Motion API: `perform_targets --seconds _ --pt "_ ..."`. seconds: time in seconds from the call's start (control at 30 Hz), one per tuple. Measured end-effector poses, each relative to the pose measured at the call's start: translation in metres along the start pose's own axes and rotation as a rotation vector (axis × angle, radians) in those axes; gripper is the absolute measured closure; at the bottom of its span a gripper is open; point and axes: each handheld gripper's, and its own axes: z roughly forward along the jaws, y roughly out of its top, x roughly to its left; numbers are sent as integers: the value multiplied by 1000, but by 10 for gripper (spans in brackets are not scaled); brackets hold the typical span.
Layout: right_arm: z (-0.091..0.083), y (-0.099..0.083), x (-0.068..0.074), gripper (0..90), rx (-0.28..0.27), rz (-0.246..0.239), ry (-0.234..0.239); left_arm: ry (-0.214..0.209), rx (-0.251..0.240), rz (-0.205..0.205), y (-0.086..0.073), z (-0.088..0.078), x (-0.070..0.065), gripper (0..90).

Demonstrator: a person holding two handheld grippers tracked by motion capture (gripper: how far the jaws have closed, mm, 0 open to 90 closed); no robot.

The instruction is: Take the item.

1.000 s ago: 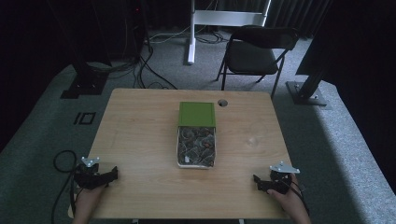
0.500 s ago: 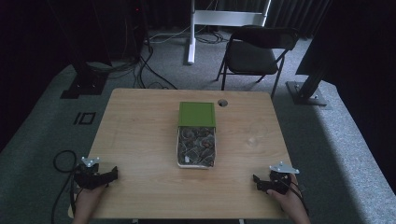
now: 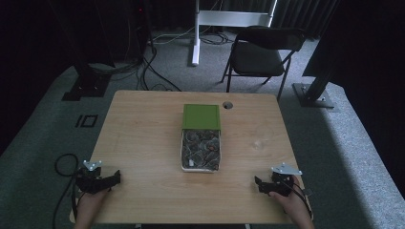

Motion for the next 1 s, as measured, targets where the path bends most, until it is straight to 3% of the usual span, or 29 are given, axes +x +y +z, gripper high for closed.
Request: perform_targets --seconds 0.27,1.0 --pt "-7 22 11 151 -49 -22 32 0 0 0 0 0 0 3" --pt "-13 61 33 156 -125 -62 100 0 0 0 0 0 0 3"
